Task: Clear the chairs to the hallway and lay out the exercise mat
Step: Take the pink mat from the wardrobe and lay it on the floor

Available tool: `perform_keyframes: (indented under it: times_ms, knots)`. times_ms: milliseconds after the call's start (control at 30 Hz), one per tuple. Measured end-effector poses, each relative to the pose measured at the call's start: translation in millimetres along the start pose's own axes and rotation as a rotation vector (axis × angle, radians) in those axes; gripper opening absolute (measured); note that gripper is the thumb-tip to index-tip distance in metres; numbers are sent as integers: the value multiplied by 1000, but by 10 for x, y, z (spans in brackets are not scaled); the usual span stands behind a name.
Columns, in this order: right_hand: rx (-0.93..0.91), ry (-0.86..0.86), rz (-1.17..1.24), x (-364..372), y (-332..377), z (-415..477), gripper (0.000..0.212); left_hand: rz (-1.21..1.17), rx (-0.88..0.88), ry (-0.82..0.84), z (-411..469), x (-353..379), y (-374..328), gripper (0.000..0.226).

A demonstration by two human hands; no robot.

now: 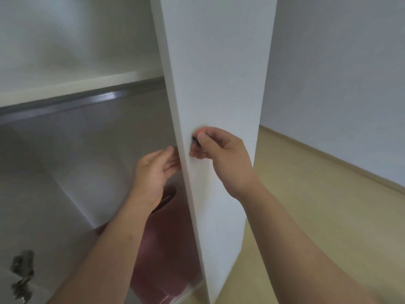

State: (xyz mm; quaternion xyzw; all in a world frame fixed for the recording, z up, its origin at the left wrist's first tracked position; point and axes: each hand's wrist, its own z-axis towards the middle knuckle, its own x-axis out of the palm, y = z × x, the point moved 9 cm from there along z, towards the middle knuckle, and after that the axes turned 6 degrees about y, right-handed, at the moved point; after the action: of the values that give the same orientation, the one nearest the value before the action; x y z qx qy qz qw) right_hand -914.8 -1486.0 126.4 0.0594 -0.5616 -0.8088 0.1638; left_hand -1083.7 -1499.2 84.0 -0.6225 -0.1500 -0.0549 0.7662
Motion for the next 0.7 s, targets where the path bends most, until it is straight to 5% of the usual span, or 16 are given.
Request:
perform_keyframes:
  times_ms: [433,700]
  knots:
    - [133,-300,-38,-506,-244,-663,19,34,-64,168,-135,380,163,24]
    - [114,-471,-171,-950,-195,-1058,22,58,22,499,-408,1103,191,27]
